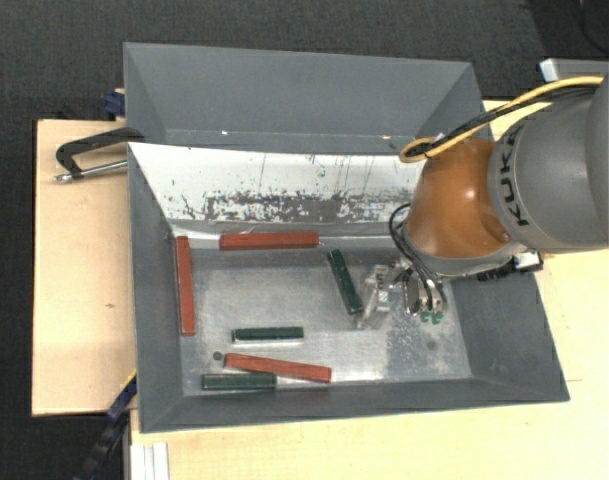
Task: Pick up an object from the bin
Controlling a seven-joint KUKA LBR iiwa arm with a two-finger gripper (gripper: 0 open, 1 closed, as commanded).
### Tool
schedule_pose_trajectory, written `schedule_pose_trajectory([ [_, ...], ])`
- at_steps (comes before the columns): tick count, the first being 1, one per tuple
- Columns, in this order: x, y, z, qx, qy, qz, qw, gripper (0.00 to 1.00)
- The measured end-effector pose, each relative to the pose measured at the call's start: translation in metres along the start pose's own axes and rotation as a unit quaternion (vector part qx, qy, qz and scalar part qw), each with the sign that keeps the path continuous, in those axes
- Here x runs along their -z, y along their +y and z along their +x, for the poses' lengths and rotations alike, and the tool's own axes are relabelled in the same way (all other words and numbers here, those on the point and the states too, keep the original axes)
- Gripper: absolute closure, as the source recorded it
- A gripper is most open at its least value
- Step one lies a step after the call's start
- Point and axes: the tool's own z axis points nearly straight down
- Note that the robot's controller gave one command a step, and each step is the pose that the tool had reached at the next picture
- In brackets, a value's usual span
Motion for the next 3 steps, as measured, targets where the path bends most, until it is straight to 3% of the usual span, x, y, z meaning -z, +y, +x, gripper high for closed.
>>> schedule_pose_trajectory([
  [1,0.0,-0.0001,-0.0001,0.0,0.0,0.0,1.0,0.0],
  [3,0.0047,0.0044,-0.0085,-0.012,-0.0006,0.0,0.9999,0.0],
])
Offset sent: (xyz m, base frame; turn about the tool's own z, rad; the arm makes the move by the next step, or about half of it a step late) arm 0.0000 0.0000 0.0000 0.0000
